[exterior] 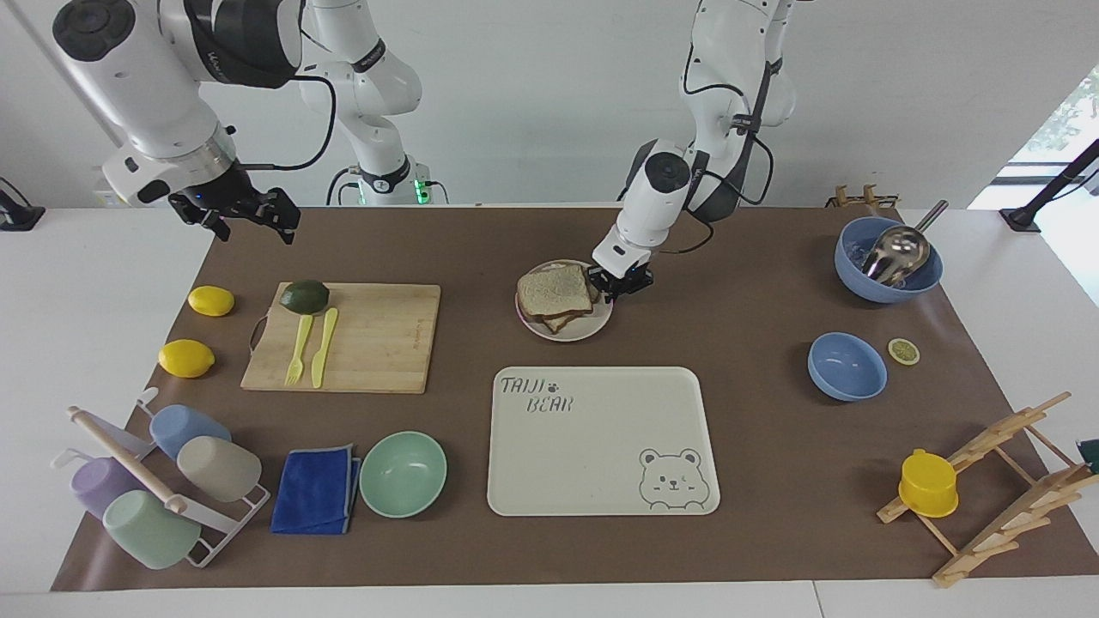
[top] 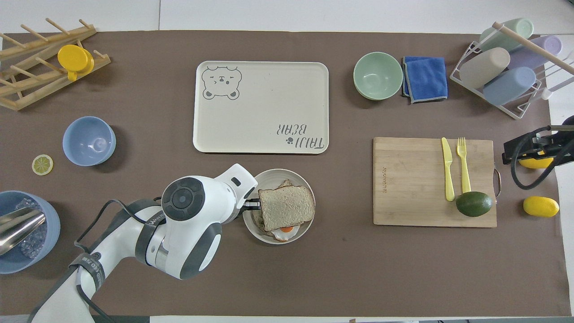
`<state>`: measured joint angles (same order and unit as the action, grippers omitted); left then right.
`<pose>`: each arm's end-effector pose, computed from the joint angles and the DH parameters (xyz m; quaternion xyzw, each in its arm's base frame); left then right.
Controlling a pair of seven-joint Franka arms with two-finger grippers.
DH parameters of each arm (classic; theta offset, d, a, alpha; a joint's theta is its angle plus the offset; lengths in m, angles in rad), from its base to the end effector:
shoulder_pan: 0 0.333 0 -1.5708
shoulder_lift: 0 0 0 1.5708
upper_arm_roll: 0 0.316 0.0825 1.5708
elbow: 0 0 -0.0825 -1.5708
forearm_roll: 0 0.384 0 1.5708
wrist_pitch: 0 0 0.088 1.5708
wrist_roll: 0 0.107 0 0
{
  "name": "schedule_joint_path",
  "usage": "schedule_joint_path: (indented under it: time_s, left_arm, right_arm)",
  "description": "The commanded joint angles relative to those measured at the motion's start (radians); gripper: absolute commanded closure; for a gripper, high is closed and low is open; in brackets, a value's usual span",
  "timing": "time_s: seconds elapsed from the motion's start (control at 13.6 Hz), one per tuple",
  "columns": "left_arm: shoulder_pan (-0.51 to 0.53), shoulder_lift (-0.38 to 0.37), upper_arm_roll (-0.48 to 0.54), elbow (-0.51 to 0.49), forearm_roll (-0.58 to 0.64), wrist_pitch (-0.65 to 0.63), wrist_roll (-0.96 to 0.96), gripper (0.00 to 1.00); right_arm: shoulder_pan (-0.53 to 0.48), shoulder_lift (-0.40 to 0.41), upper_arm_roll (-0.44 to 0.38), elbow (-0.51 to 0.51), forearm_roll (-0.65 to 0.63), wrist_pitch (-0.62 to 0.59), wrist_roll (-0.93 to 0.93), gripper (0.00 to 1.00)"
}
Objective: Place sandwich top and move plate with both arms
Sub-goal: 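Grip the plate rim with the left gripper, then slide the plate with the left gripper onto the bear tray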
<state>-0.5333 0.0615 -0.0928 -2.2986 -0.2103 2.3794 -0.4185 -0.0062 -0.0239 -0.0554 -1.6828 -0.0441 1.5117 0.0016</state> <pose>0.4210 -0.3070 0.3239 0.9967 -0.0281 -0.0297 0.0707 0.5347 -0.0382 0.5806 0.9966 -0.0311 -0.0741 0.0192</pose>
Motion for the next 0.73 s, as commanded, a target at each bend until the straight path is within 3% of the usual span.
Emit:
schedule_joint_path:
  time_s: [0.0,0.44,0.66]
  left_arm:
    - [0.073,0.015,0.005,0.129,-0.030,-0.168,0.064,1.00]
    - [0.133,0.038,0.008,0.258,-0.115,-0.246,0.095,1.00]
    - [0.203,0.116,0.008,0.434,-0.124,-0.353,0.093,1.00]
  right_arm:
    - [-0.008,-0.010,0.003,-0.008,0.029,-0.010,0.009,0.00]
    - [-0.008,-0.010,0.003,-0.008,0.029,-0.008,0.009,0.00]
    - [-0.008,-0.008,0.003,-0.008,0.029,-0.008,0.009,0.00]
